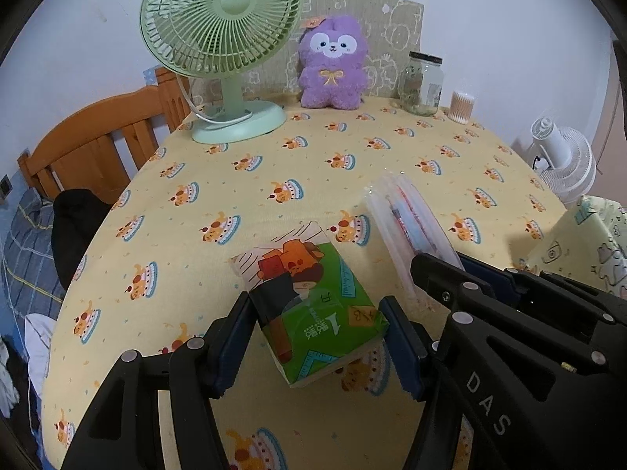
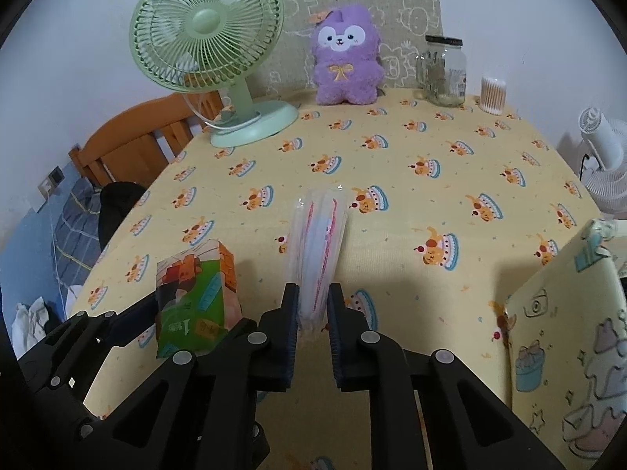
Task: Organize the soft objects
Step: 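Grasp the green tissue pack with the left tool while the right tool holds the straws, then carry the tissue pack and straw bag over the box with both tools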
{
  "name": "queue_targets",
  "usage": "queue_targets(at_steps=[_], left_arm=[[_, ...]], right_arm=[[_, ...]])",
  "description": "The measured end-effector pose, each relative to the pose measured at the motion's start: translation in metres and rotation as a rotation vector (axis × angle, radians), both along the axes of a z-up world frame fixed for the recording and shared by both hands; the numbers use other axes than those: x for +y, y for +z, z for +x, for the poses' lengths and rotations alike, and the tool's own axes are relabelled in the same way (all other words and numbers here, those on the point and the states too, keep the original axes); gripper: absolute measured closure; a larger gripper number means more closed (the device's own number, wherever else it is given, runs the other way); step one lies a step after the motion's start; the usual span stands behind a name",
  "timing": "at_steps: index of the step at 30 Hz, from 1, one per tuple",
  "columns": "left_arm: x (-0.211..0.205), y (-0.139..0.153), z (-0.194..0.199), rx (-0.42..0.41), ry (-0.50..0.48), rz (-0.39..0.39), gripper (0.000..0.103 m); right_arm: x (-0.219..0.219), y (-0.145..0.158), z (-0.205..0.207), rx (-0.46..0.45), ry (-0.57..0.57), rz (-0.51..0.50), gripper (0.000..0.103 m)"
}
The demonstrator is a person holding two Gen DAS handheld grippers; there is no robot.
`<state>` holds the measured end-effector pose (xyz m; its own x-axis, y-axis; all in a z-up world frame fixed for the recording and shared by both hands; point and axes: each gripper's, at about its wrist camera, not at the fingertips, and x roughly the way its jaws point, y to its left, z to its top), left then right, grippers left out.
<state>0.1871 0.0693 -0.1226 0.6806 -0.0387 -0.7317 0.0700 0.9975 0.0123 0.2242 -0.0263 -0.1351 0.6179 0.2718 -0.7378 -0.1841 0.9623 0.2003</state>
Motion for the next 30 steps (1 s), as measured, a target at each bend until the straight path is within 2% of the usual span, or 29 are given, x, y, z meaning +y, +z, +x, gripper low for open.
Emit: queue_targets(at_steps=[30], left_arm=[[-0.020, 0.068, -0.062, -0.160, -0.001, 0.002, 0.037]], right_arm=[[-0.022, 0.076, -0.063, -0.160, -0.006, 0.010, 0.086]])
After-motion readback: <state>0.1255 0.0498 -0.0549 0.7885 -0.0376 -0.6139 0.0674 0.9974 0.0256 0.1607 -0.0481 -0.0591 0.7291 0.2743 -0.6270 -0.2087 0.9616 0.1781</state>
